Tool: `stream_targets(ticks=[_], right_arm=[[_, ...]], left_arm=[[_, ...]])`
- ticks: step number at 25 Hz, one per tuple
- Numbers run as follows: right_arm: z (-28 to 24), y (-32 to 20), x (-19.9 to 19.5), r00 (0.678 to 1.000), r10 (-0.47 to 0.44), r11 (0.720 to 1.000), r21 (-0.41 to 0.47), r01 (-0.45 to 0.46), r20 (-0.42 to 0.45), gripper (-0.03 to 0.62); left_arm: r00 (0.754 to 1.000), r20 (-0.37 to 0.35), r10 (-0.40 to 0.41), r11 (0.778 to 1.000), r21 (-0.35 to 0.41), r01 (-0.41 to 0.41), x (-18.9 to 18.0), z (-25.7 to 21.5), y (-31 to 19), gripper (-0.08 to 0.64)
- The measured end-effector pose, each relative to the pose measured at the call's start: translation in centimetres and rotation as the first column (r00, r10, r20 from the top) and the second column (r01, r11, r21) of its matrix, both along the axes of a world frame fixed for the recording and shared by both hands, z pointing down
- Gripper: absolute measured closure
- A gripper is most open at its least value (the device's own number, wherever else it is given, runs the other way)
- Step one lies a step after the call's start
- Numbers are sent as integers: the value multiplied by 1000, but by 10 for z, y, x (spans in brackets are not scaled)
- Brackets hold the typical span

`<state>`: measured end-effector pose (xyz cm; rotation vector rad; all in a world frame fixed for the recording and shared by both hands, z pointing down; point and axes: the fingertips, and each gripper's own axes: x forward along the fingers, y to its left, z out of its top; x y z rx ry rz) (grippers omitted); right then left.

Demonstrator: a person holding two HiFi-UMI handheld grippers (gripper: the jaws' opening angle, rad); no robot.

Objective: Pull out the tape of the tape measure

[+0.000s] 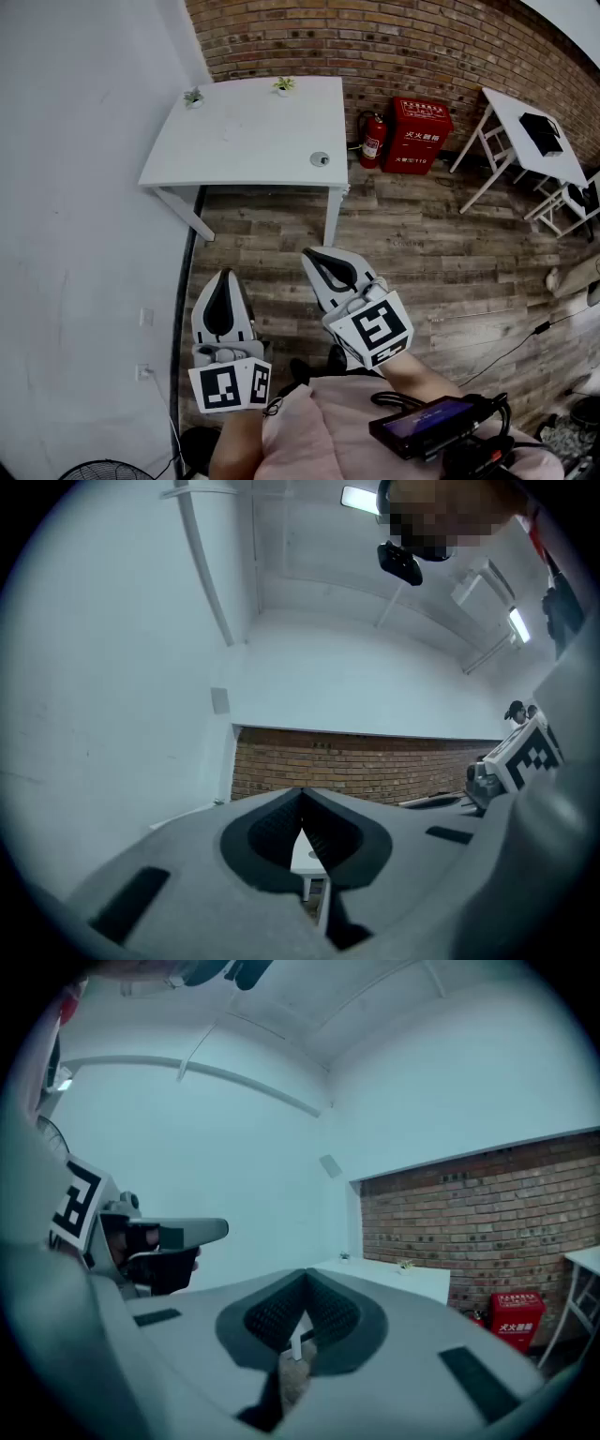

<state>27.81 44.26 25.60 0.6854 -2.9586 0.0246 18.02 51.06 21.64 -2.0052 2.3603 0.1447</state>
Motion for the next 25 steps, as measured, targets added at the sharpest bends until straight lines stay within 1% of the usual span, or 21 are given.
stream_targets(ticks=[4, 7, 9, 11, 13, 16, 21, 25], right_arm=[[5, -1, 3, 1000, 3, 1000, -11, -3, -7, 589], [6, -5, 7, 1000, 6, 1000, -28, -6, 14, 589], [6, -7, 7, 999, -6, 999, -42, 7, 35, 588], [9, -9, 7, 999, -25, 998, -52, 27, 36, 586], [15, -10, 7, 998, -50, 997, -64, 52, 26, 509], [21, -17, 7, 998, -65, 995, -68, 67, 21, 503], [32, -31, -12, 997, -79, 994, -73, 79, 6, 503], [40, -47, -42, 996, -86, 993, -80, 85, -9, 499]], left_arm=[[1000, -8, -2, 1000, -9, 2, 3, 6, 0, 557], [1000, -12, -4, 1000, -18, 3, 6, 10, -3, 555], [1000, -11, -5, 1000, -26, 5, 8, 12, -6, 557], [1000, -11, -9, 999, -33, 9, 10, 15, -10, 557], [1000, -12, -17, 999, -37, 16, 12, 17, -13, 557], [999, -12, -30, 999, -42, 29, 12, 22, -18, 555], [998, -32, -55, 996, -66, 52, -8, 39, -25, 555], [997, -50, -66, 995, -75, 62, -38, 48, -40, 555]])
